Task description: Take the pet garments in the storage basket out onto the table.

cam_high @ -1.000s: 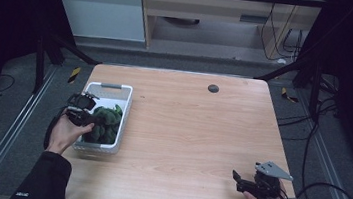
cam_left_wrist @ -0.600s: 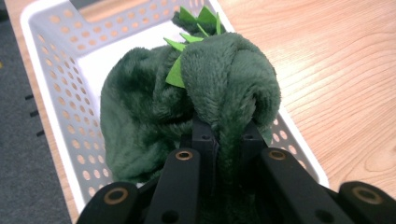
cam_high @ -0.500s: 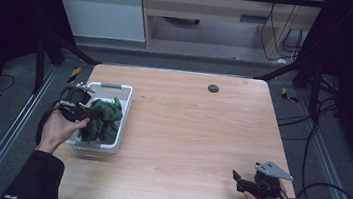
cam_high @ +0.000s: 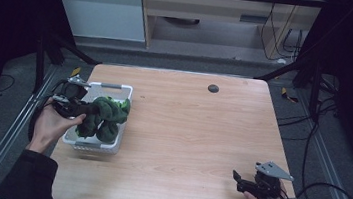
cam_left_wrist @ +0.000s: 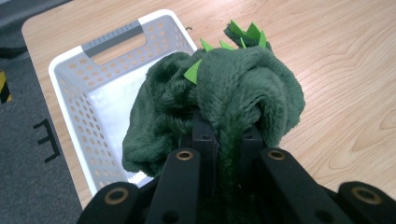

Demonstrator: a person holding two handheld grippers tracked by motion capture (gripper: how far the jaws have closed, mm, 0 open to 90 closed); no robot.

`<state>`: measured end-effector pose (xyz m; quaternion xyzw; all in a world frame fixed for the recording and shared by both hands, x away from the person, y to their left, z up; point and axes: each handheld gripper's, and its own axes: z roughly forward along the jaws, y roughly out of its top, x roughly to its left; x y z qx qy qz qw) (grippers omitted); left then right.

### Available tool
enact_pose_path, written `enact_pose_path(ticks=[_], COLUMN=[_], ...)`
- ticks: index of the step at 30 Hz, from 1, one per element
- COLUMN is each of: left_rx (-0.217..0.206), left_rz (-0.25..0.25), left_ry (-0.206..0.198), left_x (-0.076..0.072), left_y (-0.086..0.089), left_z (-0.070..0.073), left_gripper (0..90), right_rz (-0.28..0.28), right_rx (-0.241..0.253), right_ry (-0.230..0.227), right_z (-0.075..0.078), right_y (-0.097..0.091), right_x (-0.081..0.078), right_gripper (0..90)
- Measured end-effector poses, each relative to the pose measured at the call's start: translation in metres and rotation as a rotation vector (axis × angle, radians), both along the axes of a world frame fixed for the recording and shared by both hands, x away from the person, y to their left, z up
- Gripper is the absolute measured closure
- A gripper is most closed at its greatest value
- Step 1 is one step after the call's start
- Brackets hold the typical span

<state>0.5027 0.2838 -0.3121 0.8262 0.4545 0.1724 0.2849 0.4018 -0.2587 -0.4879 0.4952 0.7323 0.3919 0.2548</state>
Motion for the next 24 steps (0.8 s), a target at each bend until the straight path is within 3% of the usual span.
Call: enact_pose_path(ticks=[24], left_rx=[-0.008], left_rz=[-0.053], left_ry=[-0.052], left_x=[-0.019], left_y=[-0.002], left_z=[0.039], left_gripper=[82.5], right_rz=[-0.002], right_rx=[0.000], right_ry=[-0.010], right_z=[0.001], right_y=[-0.001], right_x=[0.000], right_gripper=[11.2])
